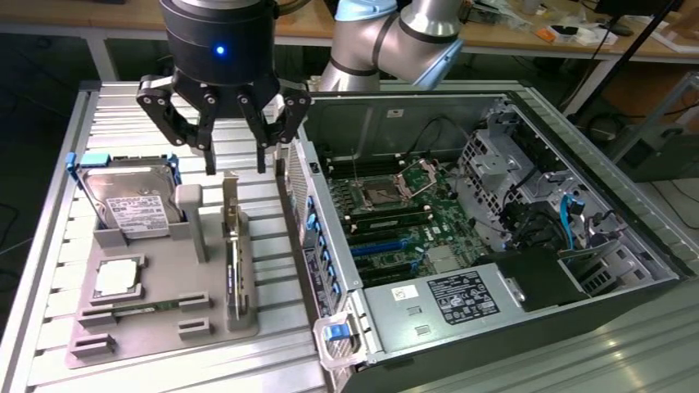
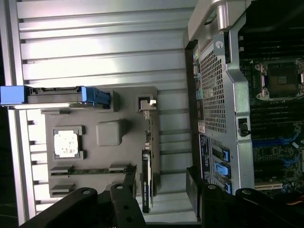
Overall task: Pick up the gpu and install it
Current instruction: 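Pick up the gpu and move the gpu toward the slot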
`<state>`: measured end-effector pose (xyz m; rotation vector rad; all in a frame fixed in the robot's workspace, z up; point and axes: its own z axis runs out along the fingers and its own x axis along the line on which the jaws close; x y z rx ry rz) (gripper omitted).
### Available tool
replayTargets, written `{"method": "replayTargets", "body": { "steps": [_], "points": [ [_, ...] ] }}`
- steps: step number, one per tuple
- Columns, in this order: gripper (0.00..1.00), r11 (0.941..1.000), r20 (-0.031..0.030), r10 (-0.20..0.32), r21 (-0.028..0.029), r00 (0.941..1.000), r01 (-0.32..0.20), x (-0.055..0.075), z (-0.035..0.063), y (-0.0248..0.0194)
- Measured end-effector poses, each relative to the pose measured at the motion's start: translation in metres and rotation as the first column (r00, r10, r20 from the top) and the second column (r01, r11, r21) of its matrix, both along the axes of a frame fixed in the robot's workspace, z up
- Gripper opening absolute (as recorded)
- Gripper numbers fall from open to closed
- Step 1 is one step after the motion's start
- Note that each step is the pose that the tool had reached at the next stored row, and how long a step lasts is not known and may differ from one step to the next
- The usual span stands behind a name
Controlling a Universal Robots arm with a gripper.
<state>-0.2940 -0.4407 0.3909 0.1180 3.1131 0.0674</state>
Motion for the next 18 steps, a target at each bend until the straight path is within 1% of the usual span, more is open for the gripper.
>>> {"method": "replayTargets", "body": {
  "steps": [2,3,7,11,18],
  "points": [
    [0.54,1.0000,0.0001,0.000,0.0001,1.0000,0.000,0.000,-0.0001,-0.0010],
    [0.54,1.0000,0.0001,0.000,0.0001,1.0000,0.000,-0.001,-0.0004,-0.0027],
    [0.54,1.0000,0.0001,0.000,0.0001,1.0000,0.000,-0.002,-0.0009,-0.0062],
    [0.54,1.0000,0.0001,0.000,0.0000,1.0000,0.000,-0.005,-0.0022,-0.0114],
    [0.54,1.0000,0.0000,0.000,0.0000,1.0000,0.000,-0.006,-0.0025,-0.0118]
  ]
}}
